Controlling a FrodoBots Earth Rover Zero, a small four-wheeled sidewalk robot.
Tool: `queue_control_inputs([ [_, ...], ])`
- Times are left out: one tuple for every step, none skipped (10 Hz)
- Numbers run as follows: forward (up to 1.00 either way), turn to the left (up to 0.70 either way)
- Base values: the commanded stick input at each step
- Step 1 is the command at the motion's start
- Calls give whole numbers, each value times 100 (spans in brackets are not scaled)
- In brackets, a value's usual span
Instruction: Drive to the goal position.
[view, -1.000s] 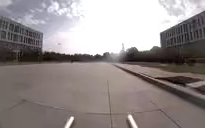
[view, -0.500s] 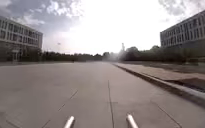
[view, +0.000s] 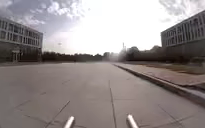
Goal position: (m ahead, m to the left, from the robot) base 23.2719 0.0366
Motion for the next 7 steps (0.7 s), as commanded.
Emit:
queue_control_inputs([
  [100,0],
  [100,0],
  [100,0],
  [100,0],
  [100,0],
  [100,0],
  [100,0],
])
